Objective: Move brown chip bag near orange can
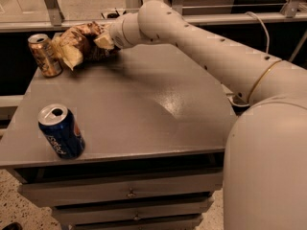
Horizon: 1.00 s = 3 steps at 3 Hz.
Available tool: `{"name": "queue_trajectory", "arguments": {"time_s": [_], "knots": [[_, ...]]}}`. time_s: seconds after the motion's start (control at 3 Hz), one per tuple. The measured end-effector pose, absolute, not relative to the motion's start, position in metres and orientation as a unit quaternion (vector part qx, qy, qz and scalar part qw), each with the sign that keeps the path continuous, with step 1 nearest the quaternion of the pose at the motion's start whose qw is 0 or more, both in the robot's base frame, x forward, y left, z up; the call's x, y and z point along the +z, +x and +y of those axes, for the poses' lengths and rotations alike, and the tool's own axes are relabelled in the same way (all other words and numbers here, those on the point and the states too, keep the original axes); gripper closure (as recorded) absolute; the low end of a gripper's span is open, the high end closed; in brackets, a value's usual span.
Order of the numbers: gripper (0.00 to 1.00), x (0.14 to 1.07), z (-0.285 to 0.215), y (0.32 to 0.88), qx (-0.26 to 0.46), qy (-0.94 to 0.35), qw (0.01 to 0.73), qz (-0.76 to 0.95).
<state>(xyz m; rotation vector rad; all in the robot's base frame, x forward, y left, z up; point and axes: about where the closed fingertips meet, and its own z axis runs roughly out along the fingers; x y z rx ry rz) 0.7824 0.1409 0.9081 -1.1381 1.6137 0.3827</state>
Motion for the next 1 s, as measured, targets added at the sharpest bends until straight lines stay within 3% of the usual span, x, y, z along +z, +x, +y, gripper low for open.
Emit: {"name": "queue_trajectory", "arguments": {"time_s": [0.33, 0.67, 1.0], "knots": [[0.06, 0.900, 0.145, 0.779, 0.172, -0.484, 0.526, 0.678], [0.00, 0.897, 0.145, 0.778, 0.175, -0.485, 0.523, 0.679], [0.00, 0.897, 0.116, 0.775, 0.172, -0.488, 0.526, 0.675]]}}
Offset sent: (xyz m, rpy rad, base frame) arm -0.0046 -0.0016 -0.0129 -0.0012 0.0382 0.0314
